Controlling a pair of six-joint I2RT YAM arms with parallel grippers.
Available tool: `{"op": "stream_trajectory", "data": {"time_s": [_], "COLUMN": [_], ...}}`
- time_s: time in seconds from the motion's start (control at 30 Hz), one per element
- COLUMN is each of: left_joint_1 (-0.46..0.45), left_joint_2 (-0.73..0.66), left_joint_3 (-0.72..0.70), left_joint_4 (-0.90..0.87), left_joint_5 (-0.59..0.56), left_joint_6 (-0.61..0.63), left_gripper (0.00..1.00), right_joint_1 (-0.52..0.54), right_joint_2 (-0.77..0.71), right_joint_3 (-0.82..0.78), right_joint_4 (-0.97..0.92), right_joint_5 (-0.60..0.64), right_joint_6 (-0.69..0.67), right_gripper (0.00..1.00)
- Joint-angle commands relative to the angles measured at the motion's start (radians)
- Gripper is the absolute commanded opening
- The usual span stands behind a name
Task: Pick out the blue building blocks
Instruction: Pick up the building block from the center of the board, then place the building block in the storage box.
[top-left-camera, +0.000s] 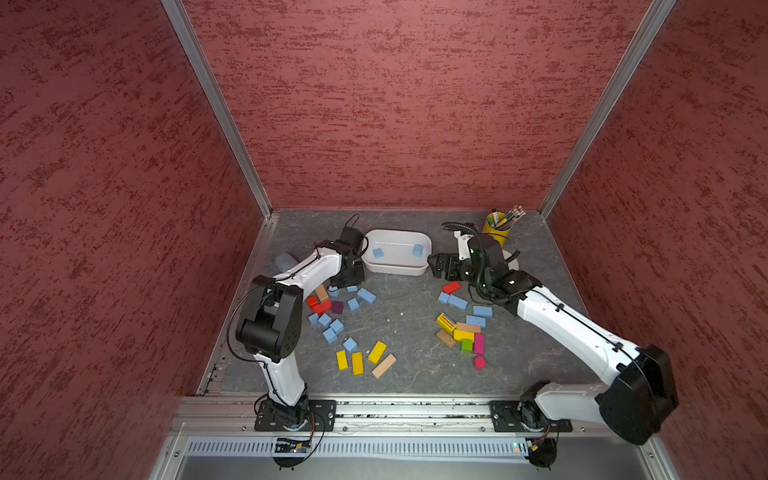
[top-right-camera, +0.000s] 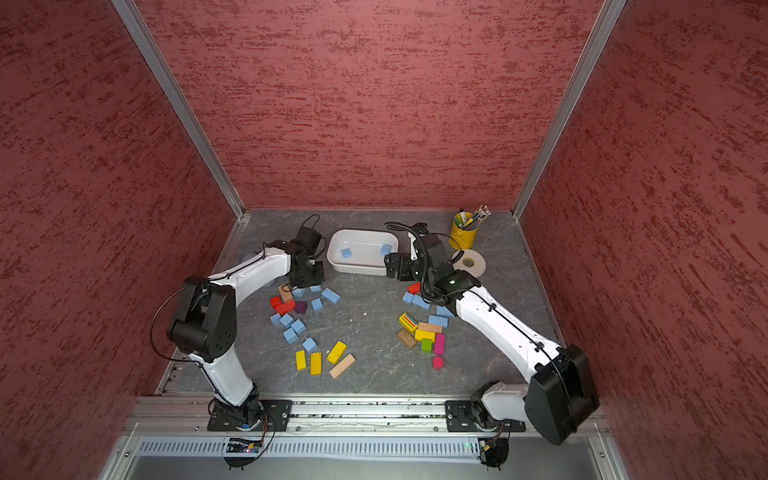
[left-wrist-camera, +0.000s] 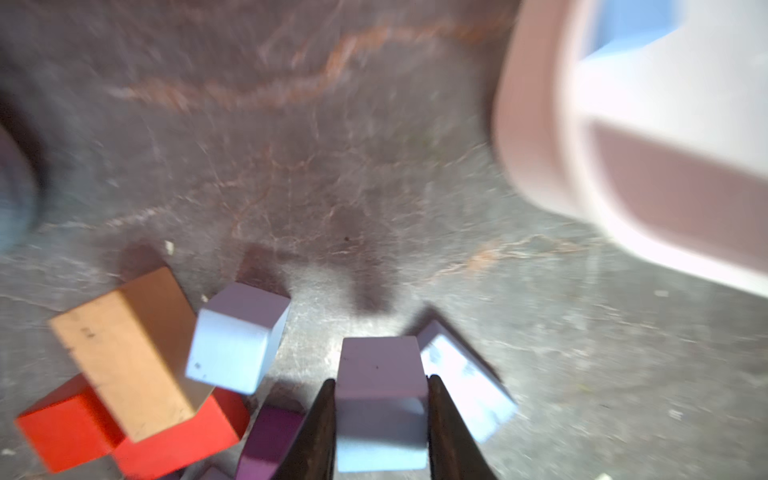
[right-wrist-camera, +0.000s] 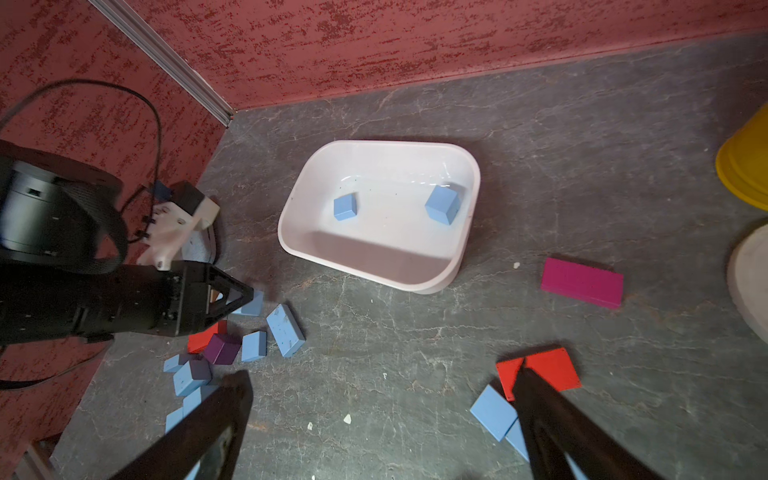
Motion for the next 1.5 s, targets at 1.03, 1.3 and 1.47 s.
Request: {"op": "stream_trajectory", "data": {"time_s": [1.03, 1.3, 1.47], "left_joint_1": [-0.143, -0.150, -0.153], "left_joint_2": [0.536, 0.657, 0.737], "left_joint_3": [0.999, 1.088, 1.160], "left_joint_4": [-0.272, -0.215, -0.199], "left_joint_5": [0.050, 0.073, 0.086], "left_joint_6": [0.099, 0.083, 0.075], "left_gripper": [0.18, 0.19, 0.21], "right_joint_1": [-0.003, -0.003, -0.003], "right_joint_2": [-0.168, -0.174, -0.174], "right_joint_3": [-0.060, -0.071, -0.076], "right_joint_4": [0.019, 0.014, 0.006], "right_joint_5": [0.147, 0.159, 0.164], "right_joint_6": [0.010, 0.006, 0.002], "right_gripper": [0.99, 0.99, 0.99]}}
